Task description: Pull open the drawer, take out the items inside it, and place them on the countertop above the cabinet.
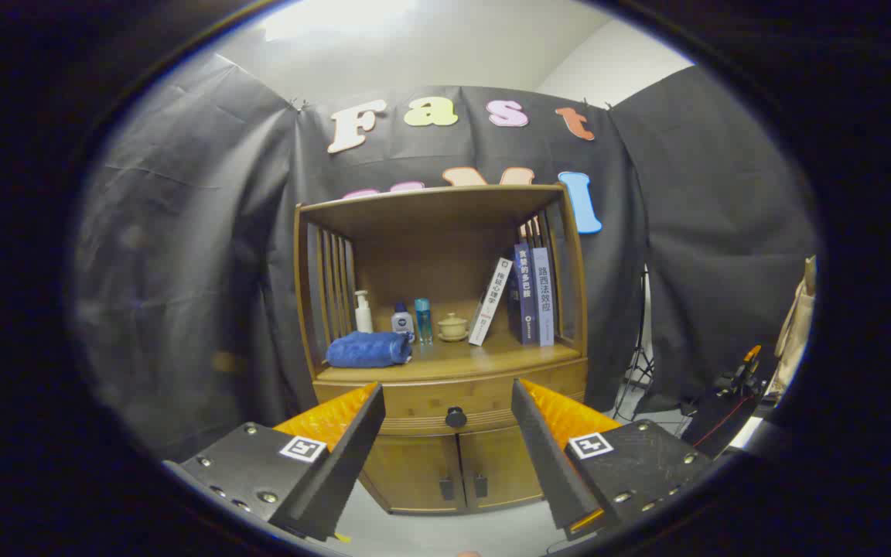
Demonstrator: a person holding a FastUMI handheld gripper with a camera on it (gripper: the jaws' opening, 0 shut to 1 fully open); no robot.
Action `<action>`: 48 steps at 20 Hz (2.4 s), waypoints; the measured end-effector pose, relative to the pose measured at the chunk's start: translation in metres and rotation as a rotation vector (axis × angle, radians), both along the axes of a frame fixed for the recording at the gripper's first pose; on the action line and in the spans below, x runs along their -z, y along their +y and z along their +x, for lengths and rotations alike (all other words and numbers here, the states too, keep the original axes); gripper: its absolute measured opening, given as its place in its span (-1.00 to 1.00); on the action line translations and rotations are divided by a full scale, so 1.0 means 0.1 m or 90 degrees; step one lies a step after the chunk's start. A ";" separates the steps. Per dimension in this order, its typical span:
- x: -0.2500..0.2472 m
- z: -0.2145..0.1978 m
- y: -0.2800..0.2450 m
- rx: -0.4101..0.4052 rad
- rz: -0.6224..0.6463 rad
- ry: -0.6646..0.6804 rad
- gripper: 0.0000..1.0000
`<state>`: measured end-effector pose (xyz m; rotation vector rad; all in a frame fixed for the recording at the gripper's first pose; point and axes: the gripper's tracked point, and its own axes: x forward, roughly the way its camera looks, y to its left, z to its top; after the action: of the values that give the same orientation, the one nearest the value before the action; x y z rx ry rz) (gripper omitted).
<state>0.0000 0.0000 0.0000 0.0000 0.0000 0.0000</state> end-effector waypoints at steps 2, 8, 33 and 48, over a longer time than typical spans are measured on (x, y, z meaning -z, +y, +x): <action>0.07 0.01 0.04 -0.006 0.000 0.011 0.96; 0.15 0.01 0.08 -0.009 -0.004 0.020 0.96; 0.11 0.00 -0.06 0.007 -0.013 0.006 0.96; 0.65 0.64 -0.12 0.013 -0.041 -0.004 0.96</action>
<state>0.0636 -0.0115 -0.0650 -0.0644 -0.0063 -0.0199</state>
